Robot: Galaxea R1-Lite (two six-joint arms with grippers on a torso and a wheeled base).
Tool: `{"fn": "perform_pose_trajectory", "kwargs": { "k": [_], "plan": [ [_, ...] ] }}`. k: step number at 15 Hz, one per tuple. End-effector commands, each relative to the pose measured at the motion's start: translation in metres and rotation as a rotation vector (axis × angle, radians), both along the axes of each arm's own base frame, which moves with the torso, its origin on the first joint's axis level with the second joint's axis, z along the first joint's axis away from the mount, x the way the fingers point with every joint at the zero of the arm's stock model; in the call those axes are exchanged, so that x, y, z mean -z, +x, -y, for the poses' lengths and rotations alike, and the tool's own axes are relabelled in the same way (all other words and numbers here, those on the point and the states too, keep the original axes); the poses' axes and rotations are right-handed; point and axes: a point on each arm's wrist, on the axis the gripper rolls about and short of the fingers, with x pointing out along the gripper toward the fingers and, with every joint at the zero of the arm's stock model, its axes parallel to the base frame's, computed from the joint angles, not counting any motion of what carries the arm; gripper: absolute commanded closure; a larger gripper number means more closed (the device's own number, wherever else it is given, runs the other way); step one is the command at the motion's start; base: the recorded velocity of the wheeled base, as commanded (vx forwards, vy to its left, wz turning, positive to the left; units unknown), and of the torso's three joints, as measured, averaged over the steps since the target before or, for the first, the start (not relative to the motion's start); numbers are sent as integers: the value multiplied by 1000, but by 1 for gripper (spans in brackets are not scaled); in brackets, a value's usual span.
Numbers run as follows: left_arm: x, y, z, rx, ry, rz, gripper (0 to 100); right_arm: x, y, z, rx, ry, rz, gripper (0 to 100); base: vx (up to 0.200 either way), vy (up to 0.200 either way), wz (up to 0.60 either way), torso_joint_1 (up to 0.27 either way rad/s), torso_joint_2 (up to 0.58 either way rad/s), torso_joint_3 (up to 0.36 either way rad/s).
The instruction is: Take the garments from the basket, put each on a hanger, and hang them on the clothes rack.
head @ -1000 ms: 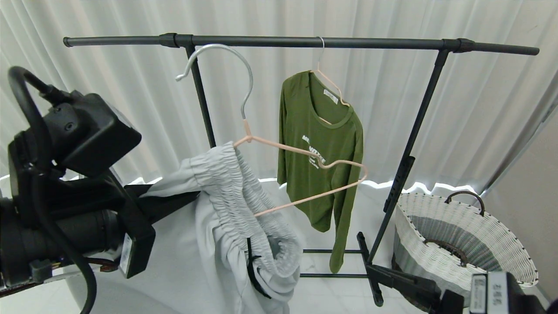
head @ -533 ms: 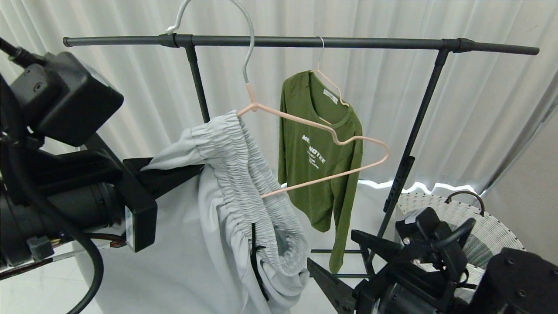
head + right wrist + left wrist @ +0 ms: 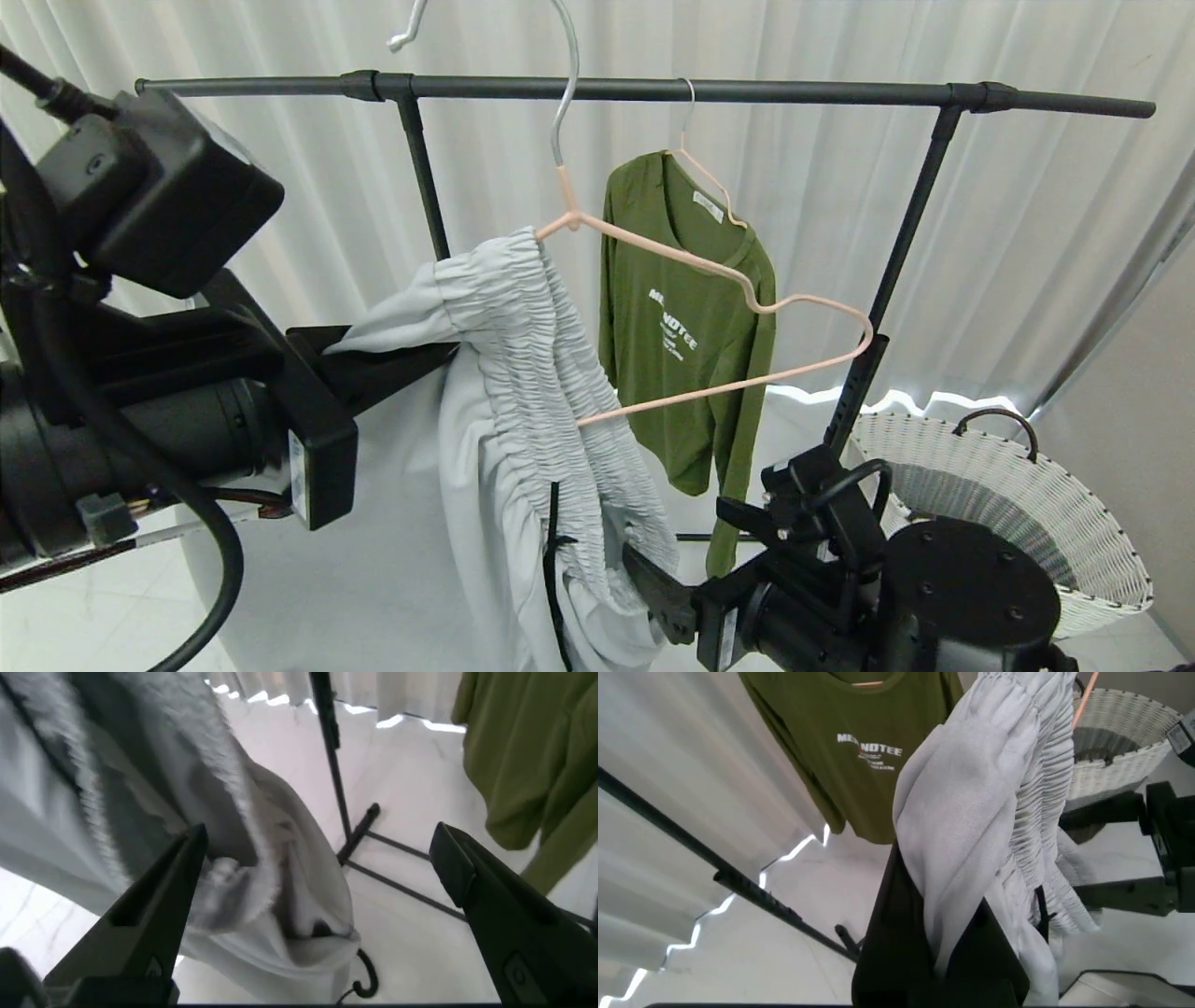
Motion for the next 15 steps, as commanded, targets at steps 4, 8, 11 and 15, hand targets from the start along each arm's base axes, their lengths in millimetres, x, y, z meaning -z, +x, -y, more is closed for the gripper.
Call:
{"fn": "perform_pose_trajectory", "kwargs": {
  "k": [4, 8, 11, 15],
  "plan": [
    [4, 8, 5, -5, 17, -18, 100, 15, 8, 15, 74, -63, -25, 100, 0, 0, 0, 0, 0, 0],
    [10, 7, 4, -12, 34, -34, 100, 14, 41, 38, 220, -75, -13, 100, 0, 0, 0, 0, 0, 0],
    [19, 1, -3, -22, 59, -38, 100, 8, 68, 64, 322, -95, 20, 100, 0, 0, 0, 0, 0, 0],
    [37, -10, -23, -35, 188, 15, 100, 3, 80, 81, 340, -105, 41, 100, 0, 0, 0, 0, 0, 0]
  ]
}}
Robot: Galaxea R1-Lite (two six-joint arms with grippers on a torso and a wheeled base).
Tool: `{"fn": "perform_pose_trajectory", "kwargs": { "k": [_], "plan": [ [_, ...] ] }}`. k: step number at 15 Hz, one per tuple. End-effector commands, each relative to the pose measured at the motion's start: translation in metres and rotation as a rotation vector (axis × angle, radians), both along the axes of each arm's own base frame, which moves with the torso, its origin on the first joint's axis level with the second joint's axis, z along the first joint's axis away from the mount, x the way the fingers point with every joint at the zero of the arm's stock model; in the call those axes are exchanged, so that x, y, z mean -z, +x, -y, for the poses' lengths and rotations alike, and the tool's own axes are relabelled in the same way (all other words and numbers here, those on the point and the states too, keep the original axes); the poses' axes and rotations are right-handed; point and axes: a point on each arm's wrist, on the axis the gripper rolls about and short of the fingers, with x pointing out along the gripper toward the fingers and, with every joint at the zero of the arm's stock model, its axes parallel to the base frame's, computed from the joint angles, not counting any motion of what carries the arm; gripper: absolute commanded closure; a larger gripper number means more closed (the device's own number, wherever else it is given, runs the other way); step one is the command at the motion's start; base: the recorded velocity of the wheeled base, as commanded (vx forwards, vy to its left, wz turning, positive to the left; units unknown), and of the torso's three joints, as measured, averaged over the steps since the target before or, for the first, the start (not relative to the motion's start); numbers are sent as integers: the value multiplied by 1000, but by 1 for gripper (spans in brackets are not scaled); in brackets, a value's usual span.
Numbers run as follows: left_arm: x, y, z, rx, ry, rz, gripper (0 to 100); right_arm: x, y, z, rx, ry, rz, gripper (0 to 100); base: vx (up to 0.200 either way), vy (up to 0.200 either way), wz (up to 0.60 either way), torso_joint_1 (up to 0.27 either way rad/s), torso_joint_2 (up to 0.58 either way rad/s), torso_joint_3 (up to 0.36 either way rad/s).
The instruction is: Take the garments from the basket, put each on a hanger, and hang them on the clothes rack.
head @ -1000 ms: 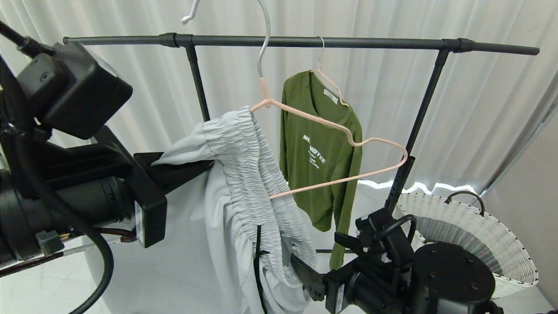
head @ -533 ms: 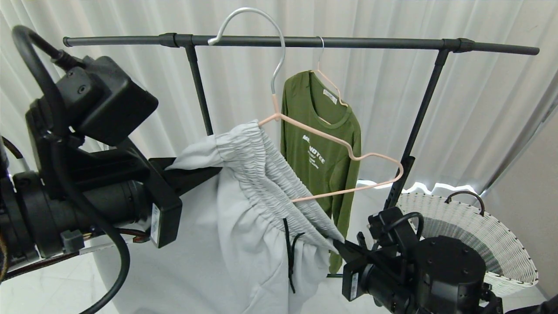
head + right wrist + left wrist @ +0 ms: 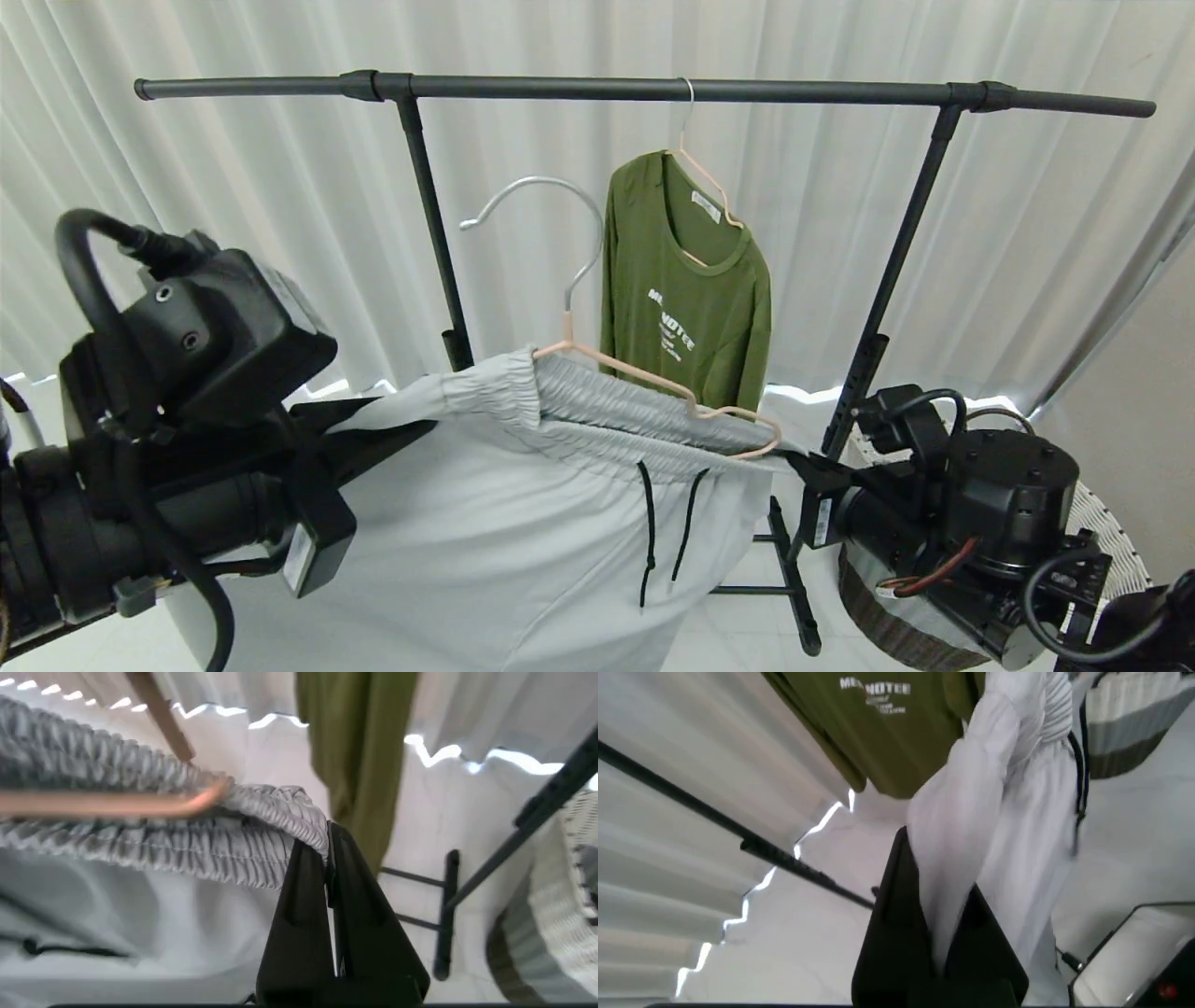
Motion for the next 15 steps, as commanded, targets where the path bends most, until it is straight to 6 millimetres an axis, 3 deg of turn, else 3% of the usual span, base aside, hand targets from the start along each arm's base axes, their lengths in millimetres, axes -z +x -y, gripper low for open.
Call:
{"fn": "perform_pose_trajectory", "kwargs": {
  "k": [1, 7, 11, 15],
  "plan": [
    [8, -12, -12, -17, 8, 5, 100, -4, 3, 6, 18, 7, 12, 100, 0, 0, 0, 0, 0, 0],
    [47, -16, -18, 4, 206, -30, 100, -26, -19, 14, -136, -76, -35, 100, 0, 0, 0, 0, 0, 0],
    [48, -13, -18, -83, 223, -38, 100, -71, -68, 2, -346, -85, -49, 100, 0, 0, 0, 0, 0, 0],
    [47, -13, -17, -114, 129, -54, 100, -92, -109, -21, -548, -80, -33, 100, 0, 0, 0, 0, 0, 0]
  ]
}}
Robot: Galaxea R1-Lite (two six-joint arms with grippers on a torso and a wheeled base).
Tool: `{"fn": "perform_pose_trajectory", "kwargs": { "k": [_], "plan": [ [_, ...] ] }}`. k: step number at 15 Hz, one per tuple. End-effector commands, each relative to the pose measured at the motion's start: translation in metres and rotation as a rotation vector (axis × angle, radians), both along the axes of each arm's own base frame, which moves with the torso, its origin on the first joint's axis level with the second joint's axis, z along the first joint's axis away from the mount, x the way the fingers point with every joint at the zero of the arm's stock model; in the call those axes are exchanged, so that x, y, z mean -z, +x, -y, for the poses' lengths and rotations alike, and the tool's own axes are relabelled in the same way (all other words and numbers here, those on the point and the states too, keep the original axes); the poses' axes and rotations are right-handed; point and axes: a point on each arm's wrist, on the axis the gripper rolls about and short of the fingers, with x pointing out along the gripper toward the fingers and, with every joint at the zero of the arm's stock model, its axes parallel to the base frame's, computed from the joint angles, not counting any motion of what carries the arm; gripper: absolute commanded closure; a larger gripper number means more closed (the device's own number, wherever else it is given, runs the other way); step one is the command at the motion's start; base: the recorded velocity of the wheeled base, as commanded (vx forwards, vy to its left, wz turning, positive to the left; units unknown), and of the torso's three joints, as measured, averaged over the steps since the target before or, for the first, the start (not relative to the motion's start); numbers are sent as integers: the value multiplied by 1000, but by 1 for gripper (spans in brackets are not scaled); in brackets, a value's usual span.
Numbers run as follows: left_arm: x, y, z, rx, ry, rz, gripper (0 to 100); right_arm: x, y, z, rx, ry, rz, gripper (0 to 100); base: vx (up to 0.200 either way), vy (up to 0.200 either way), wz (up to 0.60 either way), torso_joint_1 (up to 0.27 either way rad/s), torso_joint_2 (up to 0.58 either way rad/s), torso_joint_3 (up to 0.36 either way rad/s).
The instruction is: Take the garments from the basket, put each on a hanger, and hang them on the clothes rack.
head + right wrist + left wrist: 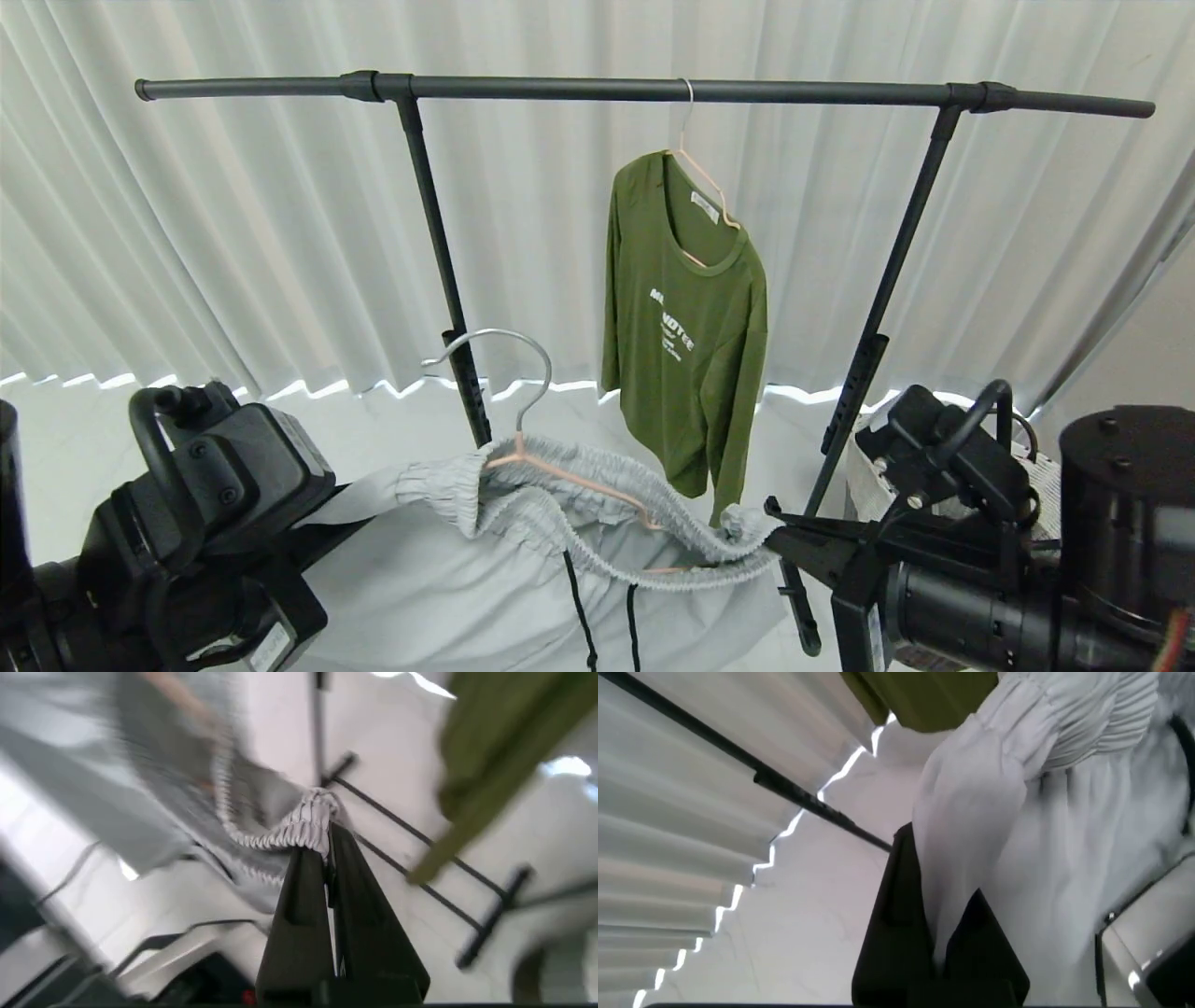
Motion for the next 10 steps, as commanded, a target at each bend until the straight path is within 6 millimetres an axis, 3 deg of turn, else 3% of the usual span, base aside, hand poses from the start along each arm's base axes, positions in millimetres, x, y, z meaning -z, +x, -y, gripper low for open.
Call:
{"fn": "perform_pose_trajectory", "kwargs": {
  "k": [1, 3, 4, 10],
  "plan": [
    [0, 1, 1, -1, -14, 9, 100, -20, -27, -7, -119, 58, 30, 100, 0, 0, 0, 0, 0, 0],
    [-2, 2, 1, -2, -25, 25, 100, -21, -42, -12, -188, 51, 25, 100, 0, 0, 0, 0, 0, 0],
    [-2, 2, 1, -3, -25, 27, 100, -21, -45, -13, -201, 47, 23, 0, 0, 0, 0, 0, 0, 0],
    [-12, 3, 2, -10, -151, 103, 100, -25, -58, -3, -249, 29, 20, 0, 0, 0, 0, 0, 0, 0]
  ]
}}
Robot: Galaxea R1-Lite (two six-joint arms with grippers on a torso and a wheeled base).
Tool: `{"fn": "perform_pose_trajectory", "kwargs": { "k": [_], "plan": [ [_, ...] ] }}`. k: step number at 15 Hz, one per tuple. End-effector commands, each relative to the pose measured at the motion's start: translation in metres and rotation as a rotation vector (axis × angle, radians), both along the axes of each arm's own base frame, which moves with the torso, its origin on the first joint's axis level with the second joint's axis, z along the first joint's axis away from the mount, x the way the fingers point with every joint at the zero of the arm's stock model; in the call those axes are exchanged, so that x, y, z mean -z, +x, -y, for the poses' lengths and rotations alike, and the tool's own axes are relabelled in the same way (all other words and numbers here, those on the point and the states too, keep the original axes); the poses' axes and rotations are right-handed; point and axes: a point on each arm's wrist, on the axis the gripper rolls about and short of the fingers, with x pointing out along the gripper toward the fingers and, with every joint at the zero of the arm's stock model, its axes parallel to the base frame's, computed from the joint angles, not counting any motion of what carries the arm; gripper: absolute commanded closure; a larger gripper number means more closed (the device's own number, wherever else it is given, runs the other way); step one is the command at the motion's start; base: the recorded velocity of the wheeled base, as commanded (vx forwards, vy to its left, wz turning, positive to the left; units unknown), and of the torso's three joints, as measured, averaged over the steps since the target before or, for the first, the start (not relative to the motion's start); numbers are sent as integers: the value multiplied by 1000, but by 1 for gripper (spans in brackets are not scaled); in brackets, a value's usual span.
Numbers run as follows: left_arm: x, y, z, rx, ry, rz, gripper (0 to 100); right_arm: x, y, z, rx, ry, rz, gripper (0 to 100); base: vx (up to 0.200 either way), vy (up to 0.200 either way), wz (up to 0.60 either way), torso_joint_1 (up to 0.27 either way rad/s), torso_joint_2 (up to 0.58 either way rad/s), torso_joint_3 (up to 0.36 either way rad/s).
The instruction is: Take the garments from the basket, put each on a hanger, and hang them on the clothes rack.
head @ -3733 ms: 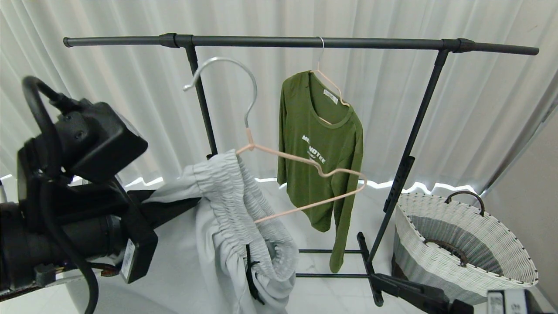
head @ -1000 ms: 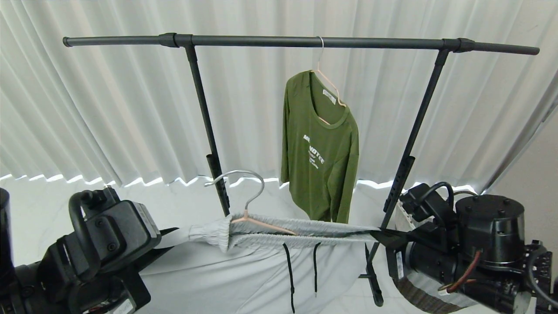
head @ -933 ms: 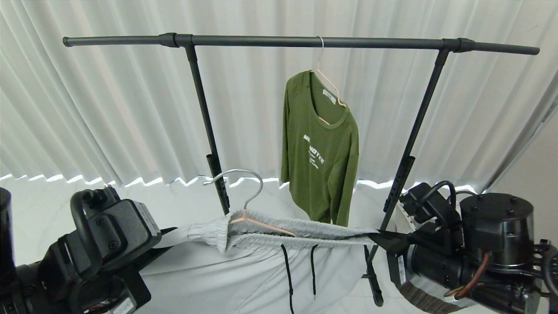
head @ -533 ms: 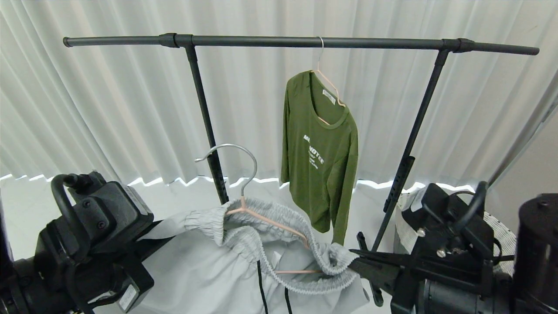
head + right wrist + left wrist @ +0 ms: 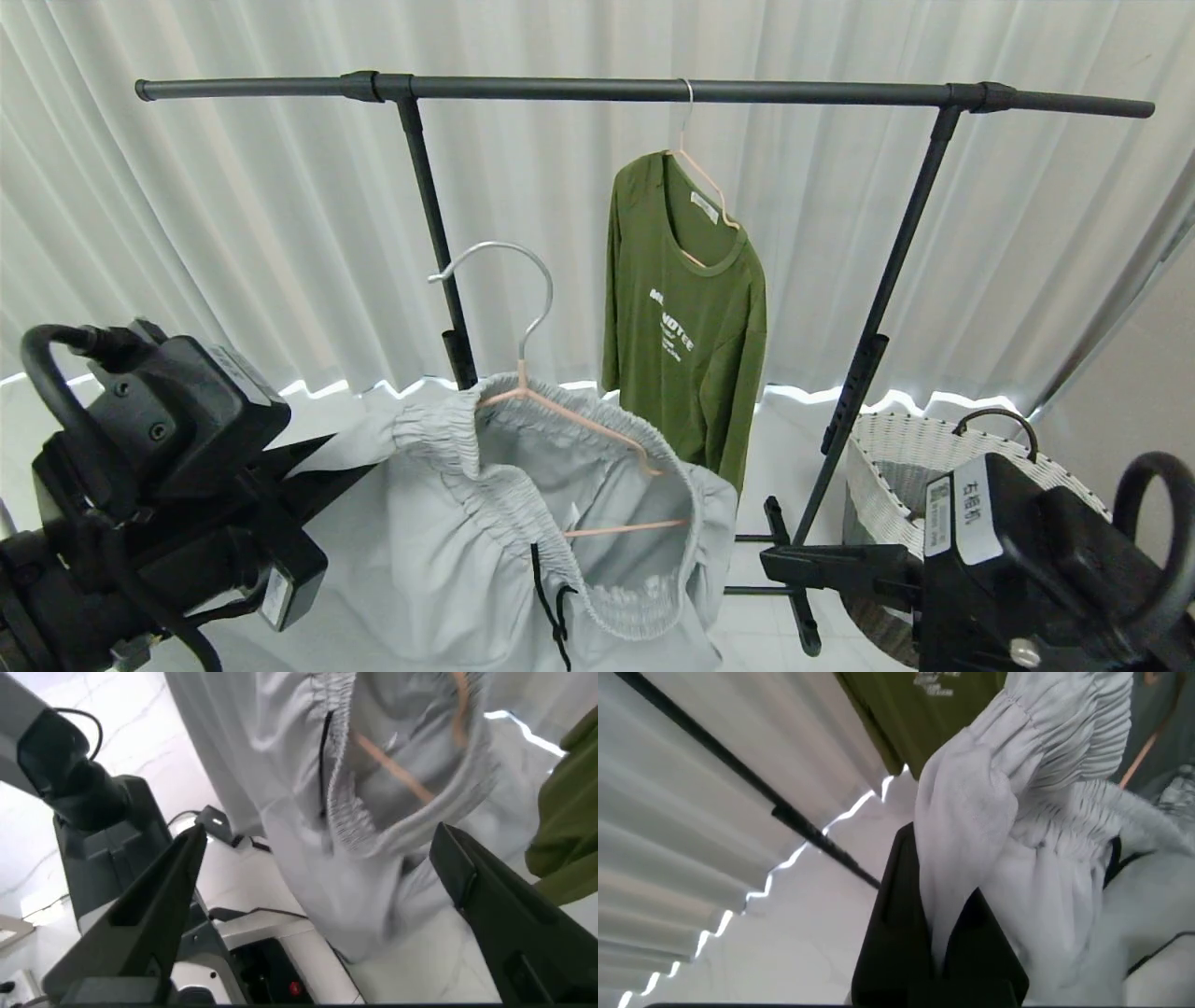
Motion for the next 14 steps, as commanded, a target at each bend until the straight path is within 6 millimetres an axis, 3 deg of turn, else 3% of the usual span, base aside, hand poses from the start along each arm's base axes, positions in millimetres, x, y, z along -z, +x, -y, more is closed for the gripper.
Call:
{"fn": "perform_pose_trajectory", "kwargs": {
  "k": [1, 5, 7, 9, 14],
  "plan": [
    [2, -2, 1, 21, -18, 10, 100, -1, 2, 4, 10, -9, 17, 0, 0, 0, 0, 0, 0, 0],
    [3, -11, 0, 188, -59, 14, 100, 1, 47, 23, 49, -120, 147, 0, 0, 0, 0, 0, 0, 0],
    [5, -12, -1, 214, -59, 9, 100, 3, 59, 31, 13, -164, 210, 0, 0, 0, 0, 0, 0, 0],
    [4, -14, 3, 269, -67, 8, 100, 0, 59, 27, -10, -171, 206, 0, 0, 0, 0, 0, 0, 0],
    [1, -18, 7, 327, -75, 14, 100, 1, 57, -12, -158, -151, 147, 0, 0, 0, 0, 0, 0, 0]
  ]
}}
